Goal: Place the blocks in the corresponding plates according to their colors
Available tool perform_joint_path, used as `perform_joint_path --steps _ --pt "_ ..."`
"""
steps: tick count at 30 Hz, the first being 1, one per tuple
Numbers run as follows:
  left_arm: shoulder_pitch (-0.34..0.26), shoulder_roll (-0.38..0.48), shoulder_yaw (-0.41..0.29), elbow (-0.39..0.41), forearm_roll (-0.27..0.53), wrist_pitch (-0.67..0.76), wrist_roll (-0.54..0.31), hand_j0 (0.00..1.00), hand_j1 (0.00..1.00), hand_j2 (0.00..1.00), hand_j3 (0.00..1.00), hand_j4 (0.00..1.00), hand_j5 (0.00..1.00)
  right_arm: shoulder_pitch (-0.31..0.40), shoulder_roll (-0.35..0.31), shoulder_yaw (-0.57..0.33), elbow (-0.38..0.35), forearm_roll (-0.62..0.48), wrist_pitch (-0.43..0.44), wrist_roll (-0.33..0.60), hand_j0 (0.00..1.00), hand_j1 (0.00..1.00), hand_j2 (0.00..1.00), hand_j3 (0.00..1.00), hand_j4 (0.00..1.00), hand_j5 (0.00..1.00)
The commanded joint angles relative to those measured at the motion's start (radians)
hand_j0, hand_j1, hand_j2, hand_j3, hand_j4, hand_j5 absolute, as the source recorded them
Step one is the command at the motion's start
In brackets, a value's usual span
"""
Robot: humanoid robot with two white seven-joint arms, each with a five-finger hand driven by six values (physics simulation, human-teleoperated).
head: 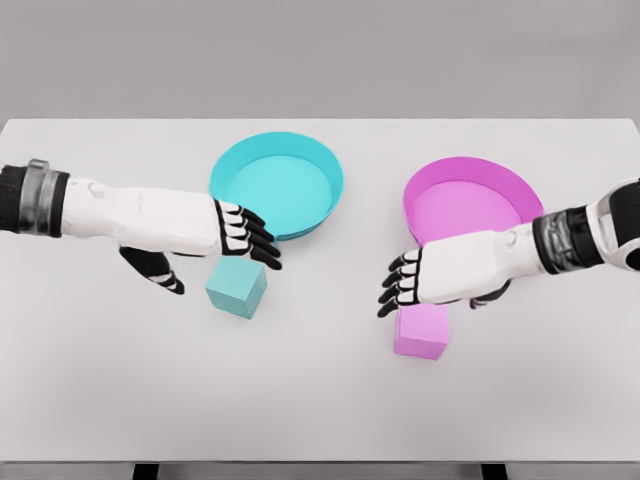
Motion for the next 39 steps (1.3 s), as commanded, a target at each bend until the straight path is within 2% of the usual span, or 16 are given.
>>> perform_joint_path --steps 1,13,16,21,27,31,35,39 --pt "0.0 -0.007 -0.036 0.001 0.009 0.003 0.0 1.0 1.0 1.0 1.0 1.0 1.0 0.0 0.004 0.022 0.0 -0.005 0.002 0.0 1.0 1.0 1.0 1.0 1.0 1.0" --pt "0.003 -0.014 -0.047 0.001 -0.043 0.003 0.0 1.0 1.0 1.0 1.0 1.0 1.0 -0.002 0.018 0.057 0.0 0.02 0.002 0.0 1.0 1.0 1.0 1.0 1.0 1.0" --pt "0.006 -0.022 -0.047 0.003 -0.1 0.003 0.0 1.0 1.0 1.0 1.0 1.0 1.0 -0.003 0.025 0.064 0.001 0.034 0.002 0.0 1.0 1.0 1.0 1.0 1.0 1.0" --pt "0.008 -0.027 -0.041 0.004 -0.136 0.003 0.0 1.0 1.0 1.0 1.0 1.0 1.0 -0.006 0.028 0.068 0.004 0.063 0.002 0.0 1.0 1.0 1.0 1.0 1.0 1.0" --pt "0.006 -0.036 -0.039 0.012 -0.138 0.003 0.0 1.0 1.0 1.0 1.0 1.0 1.0 -0.012 0.047 0.088 0.009 0.078 0.002 0.0 1.0 1.0 1.0 1.0 1.0 1.0" --pt "0.008 -0.073 -0.039 0.05 -0.138 0.003 0.0 1.0 1.0 1.0 1.0 1.0 1.0 -0.023 0.053 0.104 0.009 0.078 0.002 0.0 1.0 1.0 1.0 1.0 1.0 1.0" --pt "0.011 -0.106 -0.039 0.084 -0.139 0.003 0.0 1.0 1.0 1.0 1.0 1.0 1.0 -0.023 0.053 0.104 0.009 0.086 0.002 0.0 0.97 0.97 0.97 0.97 0.97 0.97" --pt "0.015 -0.122 -0.041 0.106 -0.152 0.003 0.0 1.0 1.0 1.0 1.0 1.0 1.0 -0.023 0.053 0.104 0.009 0.092 0.002 0.0 0.82 0.82 0.82 0.82 0.82 0.82"
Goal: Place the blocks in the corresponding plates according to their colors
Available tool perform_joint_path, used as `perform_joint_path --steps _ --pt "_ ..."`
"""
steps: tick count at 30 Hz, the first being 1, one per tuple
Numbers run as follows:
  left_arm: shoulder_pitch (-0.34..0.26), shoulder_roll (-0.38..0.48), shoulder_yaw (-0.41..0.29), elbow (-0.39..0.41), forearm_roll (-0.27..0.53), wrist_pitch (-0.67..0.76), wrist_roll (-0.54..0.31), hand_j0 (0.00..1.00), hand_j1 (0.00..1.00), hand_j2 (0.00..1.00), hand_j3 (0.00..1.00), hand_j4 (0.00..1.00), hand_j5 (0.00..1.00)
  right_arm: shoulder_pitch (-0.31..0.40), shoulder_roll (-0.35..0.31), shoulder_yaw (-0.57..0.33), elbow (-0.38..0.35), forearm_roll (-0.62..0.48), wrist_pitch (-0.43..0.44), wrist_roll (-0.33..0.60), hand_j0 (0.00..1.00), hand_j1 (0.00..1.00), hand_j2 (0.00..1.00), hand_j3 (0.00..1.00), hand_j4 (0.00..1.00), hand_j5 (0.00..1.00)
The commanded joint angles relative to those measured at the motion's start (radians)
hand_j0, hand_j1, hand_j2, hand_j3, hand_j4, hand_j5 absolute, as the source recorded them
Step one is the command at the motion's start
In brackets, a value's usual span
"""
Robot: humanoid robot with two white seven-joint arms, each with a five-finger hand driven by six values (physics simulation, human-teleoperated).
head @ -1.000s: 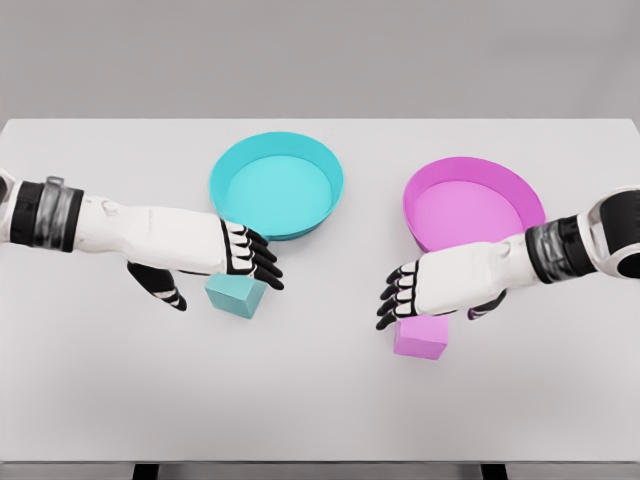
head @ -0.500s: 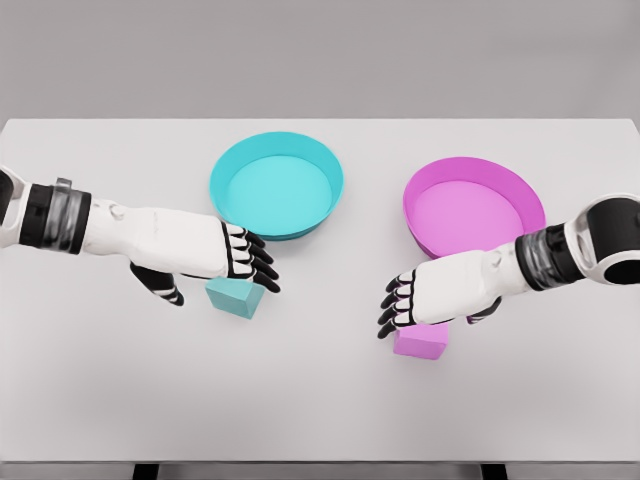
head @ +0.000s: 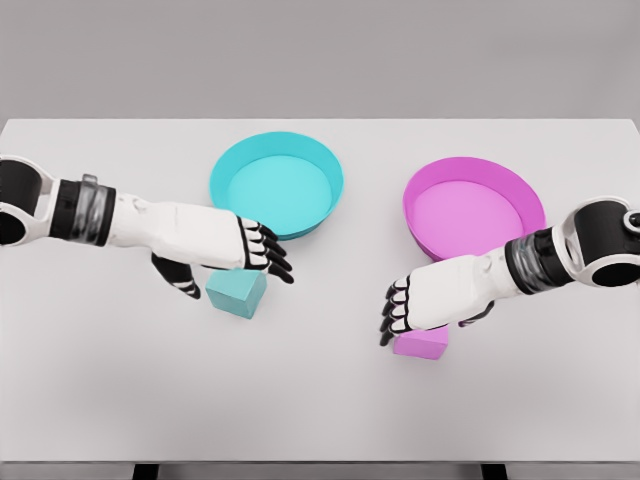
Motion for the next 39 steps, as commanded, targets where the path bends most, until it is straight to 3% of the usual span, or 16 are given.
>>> perform_joint_path --steps 1,7,16,20,28,30,31,34,39 --pt "0.0 -0.012 0.0 0.013 0.001 0.003 0.0 1.0 1.0 1.0 1.0 1.0 1.0 0.0 0.001 0.0 0.0 0.001 0.002 0.0 0.77 0.77 0.77 0.77 0.77 0.77" --pt "0.023 -0.012 0.0 0.015 -0.014 0.003 0.0 1.0 1.0 1.0 1.0 1.0 1.0 -0.002 0.001 -0.002 0.0 0.001 0.002 0.0 0.67 0.67 0.67 0.67 0.67 0.67" --pt "0.048 -0.015 -0.001 0.045 -0.022 0.003 0.0 1.0 1.0 1.0 1.0 1.0 1.0 -0.028 0.009 -0.022 0.009 -0.011 0.002 0.0 0.66 0.66 0.66 0.66 0.66 0.66" --pt "0.049 -0.049 -0.001 0.076 -0.022 0.003 0.0 1.0 1.0 1.0 1.0 1.0 1.0 -0.034 0.008 -0.092 0.037 -0.082 0.002 0.0 0.66 0.66 0.66 0.66 0.66 0.66" --pt "0.051 -0.064 -0.006 0.102 -0.026 0.003 0.0 1.0 1.0 1.0 1.0 1.0 1.0 -0.04 0.006 -0.269 0.218 -0.277 0.002 0.0 0.66 0.66 0.66 0.66 0.66 0.66" --pt "0.051 -0.071 -0.005 0.107 -0.04 0.003 0.0 1.0 1.0 1.0 1.0 1.0 1.0 -0.04 0.005 -0.305 0.311 -0.294 0.002 0.0 0.66 0.66 0.66 0.66 0.66 0.66" --pt "0.051 -0.071 -0.005 0.107 -0.042 0.003 0.0 1.0 1.0 1.0 1.0 1.0 1.0 -0.038 0.006 -0.308 0.385 -0.294 0.002 0.0 0.66 0.66 0.66 0.66 0.66 0.66" --pt "0.055 -0.071 -0.005 0.108 -0.042 0.003 0.0 1.0 1.0 1.0 1.0 1.0 1.0 -0.037 0.008 -0.307 0.514 -0.291 0.002 0.0 0.66 0.66 0.66 0.66 0.66 0.66" --pt "0.072 -0.072 0.0 0.124 -0.042 0.003 0.0 1.0 1.0 1.0 1.0 1.0 1.0 -0.035 0.02 -0.232 0.54 -0.226 0.002 0.0 0.66 0.66 0.66 0.66 0.66 0.66"
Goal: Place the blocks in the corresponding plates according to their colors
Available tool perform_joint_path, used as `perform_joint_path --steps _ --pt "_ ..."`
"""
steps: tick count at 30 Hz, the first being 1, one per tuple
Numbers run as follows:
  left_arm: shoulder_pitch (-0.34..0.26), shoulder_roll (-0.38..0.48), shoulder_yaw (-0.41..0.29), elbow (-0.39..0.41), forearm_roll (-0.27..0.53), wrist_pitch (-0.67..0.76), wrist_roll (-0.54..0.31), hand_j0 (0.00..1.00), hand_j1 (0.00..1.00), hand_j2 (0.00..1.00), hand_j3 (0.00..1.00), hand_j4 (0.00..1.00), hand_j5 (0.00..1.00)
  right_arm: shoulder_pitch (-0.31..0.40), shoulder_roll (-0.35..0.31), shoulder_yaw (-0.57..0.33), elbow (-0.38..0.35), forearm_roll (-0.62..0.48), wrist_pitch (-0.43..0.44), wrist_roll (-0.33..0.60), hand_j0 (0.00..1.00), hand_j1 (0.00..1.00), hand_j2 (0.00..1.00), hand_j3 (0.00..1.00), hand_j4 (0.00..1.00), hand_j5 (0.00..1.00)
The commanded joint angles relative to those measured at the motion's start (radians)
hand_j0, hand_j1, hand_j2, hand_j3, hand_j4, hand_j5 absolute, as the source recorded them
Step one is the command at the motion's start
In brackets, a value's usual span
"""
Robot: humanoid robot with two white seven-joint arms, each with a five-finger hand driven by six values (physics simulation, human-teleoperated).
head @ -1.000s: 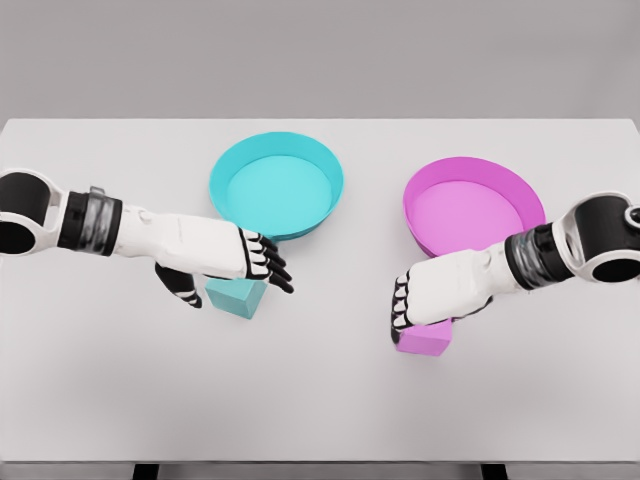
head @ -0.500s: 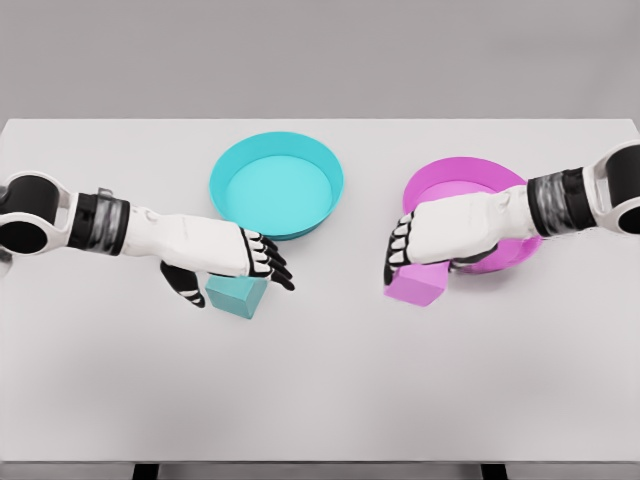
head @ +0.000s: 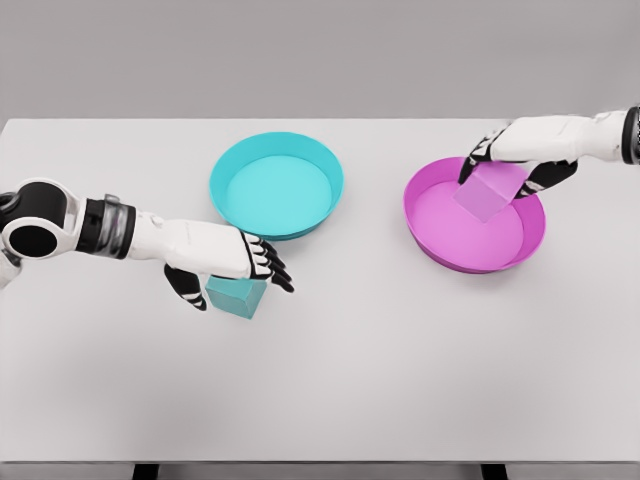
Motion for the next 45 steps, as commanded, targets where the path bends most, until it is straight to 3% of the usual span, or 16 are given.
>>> perform_joint_path --steps 1,5,7,8,17,20,22,29,40,45 --pt "0.0 0.0 0.003 0.004 0.004 0.002 0.0 1.0 1.0 1.0 1.0 1.0 1.0 0.0 0.014 0.041 0.022 0.033 0.003 -0.001 0.67 0.67 0.67 0.67 0.67 0.67" --pt "0.006 -0.002 0.001 0.024 0.004 0.002 0.0 1.0 1.0 1.0 1.0 1.0 1.0 -0.012 0.032 0.057 0.021 0.063 0.003 -0.001 0.68 0.68 0.68 0.68 0.68 0.68" --pt "0.008 -0.002 0.001 0.035 0.004 0.002 0.0 1.0 1.0 1.0 1.0 1.0 1.0 -0.015 0.032 0.057 0.019 0.063 0.003 -0.001 0.73 0.73 0.73 0.73 0.73 0.73" --pt "0.008 -0.006 0.001 0.041 0.004 0.002 0.0 1.0 1.0 1.0 1.0 1.0 1.0 -0.015 0.031 0.057 0.016 0.062 0.003 -0.001 1.0 1.0 1.0 1.0 1.0 1.0" --pt "0.015 -0.02 0.003 0.067 0.004 0.002 0.0 1.0 1.0 1.0 1.0 1.0 1.0 -0.043 0.031 0.042 0.015 0.053 0.003 -0.001 1.0 1.0 1.0 1.0 1.0 1.0" --pt "0.015 -0.022 0.003 0.069 0.004 0.002 0.0 1.0 1.0 1.0 1.0 1.0 1.0 -0.046 0.006 -0.077 0.013 0.033 0.003 -0.001 1.0 1.0 1.0 1.0 1.0 1.0" --pt "0.015 -0.022 0.003 0.069 0.004 0.002 0.0 1.0 1.0 1.0 1.0 1.0 1.0 -0.038 -0.049 -0.122 0.009 -0.012 0.003 -0.001 1.0 1.0 1.0 1.0 1.0 1.0" --pt "0.015 -0.022 0.004 0.072 0.004 0.002 0.0 1.0 1.0 1.0 1.0 1.0 1.0 -0.015 -0.101 -0.124 -0.018 -0.013 0.003 -0.001 1.0 1.0 1.0 1.0 1.0 1.0" --pt "0.015 -0.049 0.003 0.104 0.003 0.002 0.0 1.0 1.0 1.0 1.0 1.0 1.0 -0.015 -0.098 -0.122 -0.018 -0.013 0.003 -0.001 1.0 1.0 1.0 1.0 1.0 1.0" --pt "0.023 -0.049 0.003 0.104 0.003 0.002 0.0 0.84 0.84 0.84 0.84 0.84 0.84 -0.015 -0.093 -0.122 -0.019 -0.013 0.003 -0.001 1.0 1.0 1.0 1.0 1.0 1.0"
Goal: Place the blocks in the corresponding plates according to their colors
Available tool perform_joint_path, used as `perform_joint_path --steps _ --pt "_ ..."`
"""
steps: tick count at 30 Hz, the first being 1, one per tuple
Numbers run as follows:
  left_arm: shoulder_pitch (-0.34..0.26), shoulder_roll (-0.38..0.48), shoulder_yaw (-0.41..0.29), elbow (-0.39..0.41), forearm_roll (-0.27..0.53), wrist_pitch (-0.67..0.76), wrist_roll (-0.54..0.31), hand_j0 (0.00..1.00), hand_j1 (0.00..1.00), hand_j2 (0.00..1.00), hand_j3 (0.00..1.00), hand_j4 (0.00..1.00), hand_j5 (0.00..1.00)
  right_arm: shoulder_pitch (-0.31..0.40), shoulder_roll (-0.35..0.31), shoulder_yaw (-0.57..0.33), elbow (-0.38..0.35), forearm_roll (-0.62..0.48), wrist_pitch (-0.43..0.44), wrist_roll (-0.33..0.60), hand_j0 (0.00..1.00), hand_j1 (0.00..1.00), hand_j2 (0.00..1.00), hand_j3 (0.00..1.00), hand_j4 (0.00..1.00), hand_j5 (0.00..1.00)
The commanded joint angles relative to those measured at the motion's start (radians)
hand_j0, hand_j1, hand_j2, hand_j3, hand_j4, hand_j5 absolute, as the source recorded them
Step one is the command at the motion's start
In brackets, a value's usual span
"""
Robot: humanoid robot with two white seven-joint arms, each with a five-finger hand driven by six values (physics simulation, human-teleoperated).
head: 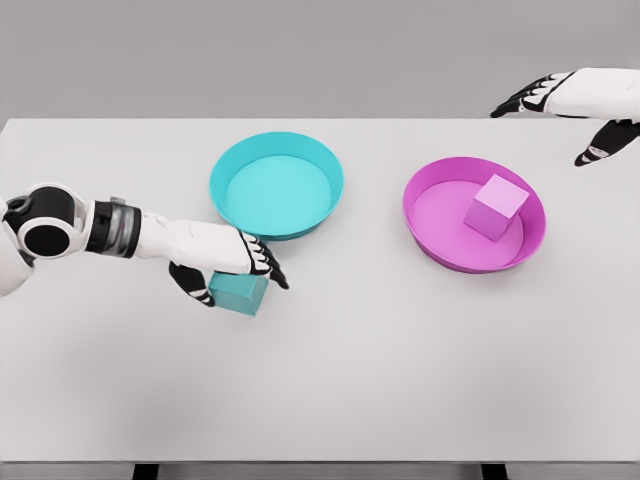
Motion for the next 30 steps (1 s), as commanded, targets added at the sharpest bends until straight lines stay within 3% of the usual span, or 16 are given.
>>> perform_joint_path --steps 1,4,9,21,30 --pt "0.0 0.0 0.0 0.0 0.007 0.002 0.0 0.79 0.79 0.79 0.79 0.79 0.79 0.0 0.001 -0.001 -0.001 -0.005 0.003 0.0 1.0 1.0 1.0 1.0 1.0 1.0" --pt "0.0 0.001 0.001 0.0 0.007 0.002 0.0 0.7 0.7 0.7 0.7 0.7 0.7 0.0 0.001 -0.001 -0.001 -0.005 0.003 0.0 1.0 1.0 1.0 1.0 1.0 1.0" --pt "0.0 0.001 0.01 -0.003 0.008 0.002 0.0 0.64 0.64 0.64 0.64 0.64 0.64 0.0 0.001 -0.001 -0.002 -0.005 0.003 0.0 1.0 1.0 1.0 1.0 1.0 1.0" --pt "-0.009 0.006 0.026 -0.066 0.011 0.002 0.0 0.62 0.62 0.62 0.62 0.62 0.62 -0.005 0.004 -0.003 -0.002 -0.007 0.003 0.0 1.0 1.0 1.0 1.0 1.0 1.0" --pt "-0.011 0.009 0.078 -0.099 0.016 0.002 0.0 0.62 0.62 0.62 0.62 0.62 0.62 -0.008 0.006 -0.003 -0.001 -0.007 0.003 0.0 1.0 1.0 1.0 1.0 1.0 1.0"
